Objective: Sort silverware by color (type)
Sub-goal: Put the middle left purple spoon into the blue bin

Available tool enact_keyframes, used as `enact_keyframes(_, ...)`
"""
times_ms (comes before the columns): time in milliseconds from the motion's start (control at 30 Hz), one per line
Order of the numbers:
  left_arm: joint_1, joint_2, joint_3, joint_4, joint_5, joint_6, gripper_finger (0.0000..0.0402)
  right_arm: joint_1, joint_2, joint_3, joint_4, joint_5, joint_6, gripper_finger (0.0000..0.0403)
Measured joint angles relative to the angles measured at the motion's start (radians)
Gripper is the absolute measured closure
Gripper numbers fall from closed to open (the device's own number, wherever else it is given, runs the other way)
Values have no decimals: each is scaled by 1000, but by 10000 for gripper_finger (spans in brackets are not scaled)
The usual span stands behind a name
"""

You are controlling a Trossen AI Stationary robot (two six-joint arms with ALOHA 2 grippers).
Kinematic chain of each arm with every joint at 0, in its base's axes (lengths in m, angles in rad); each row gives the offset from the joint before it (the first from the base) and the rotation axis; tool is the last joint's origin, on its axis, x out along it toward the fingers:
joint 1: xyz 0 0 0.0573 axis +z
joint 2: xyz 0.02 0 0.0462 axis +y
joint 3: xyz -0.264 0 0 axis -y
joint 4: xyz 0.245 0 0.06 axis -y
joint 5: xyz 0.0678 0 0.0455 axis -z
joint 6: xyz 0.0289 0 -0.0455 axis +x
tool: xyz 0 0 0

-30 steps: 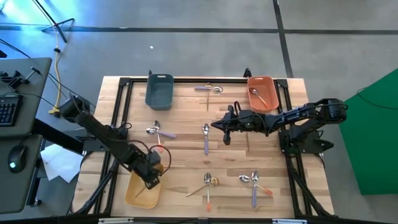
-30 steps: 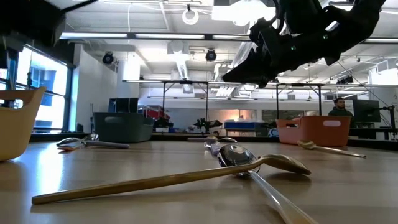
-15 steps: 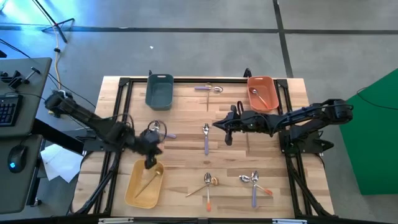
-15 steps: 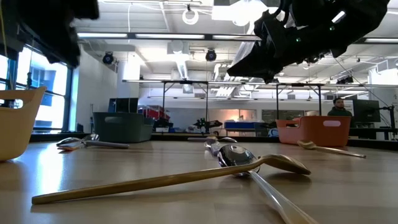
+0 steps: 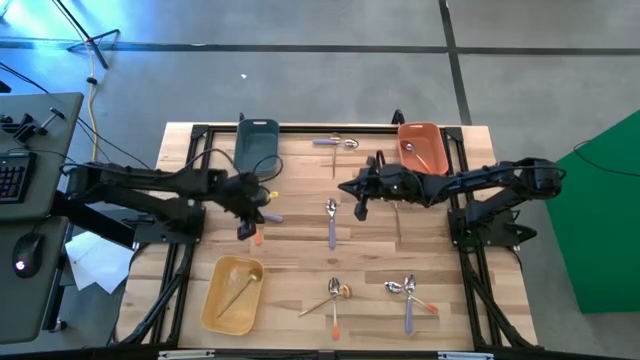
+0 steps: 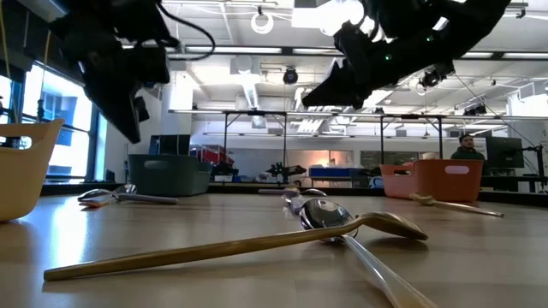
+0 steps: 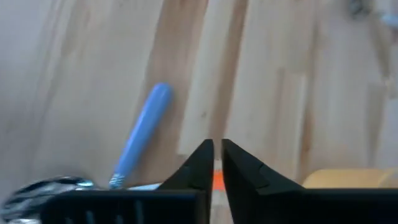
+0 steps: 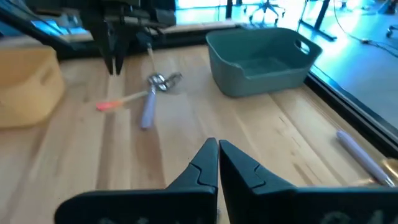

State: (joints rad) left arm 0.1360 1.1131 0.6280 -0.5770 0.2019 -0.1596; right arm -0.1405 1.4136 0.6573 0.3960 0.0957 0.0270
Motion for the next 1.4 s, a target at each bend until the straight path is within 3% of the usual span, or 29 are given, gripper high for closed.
enact_keyframes(233,69,198,78,-67,-7,193,289,-24,0,1,-70,0,-9,402)
enact_keyframes(333,82,281,112,-81,-59,254,256,-22,0,1,-94,-2,-20,402)
enact_keyframes(533,82,416,171,-152,-169,374,231,-21,0,1,-105,-2,-47,402)
enact_keyframes(767,82,520,183,-173,-180,424,260,-24,0,1,-126,-2,-72,402)
enact_keyframes(1067,78,532,190,-179,-211,478,378,-45,-24,1,-135,-6,-159,402)
enact_keyframes(1400,129,458,374,-321,-180,376,379,-69,-66,1,-210,-41,-185,402)
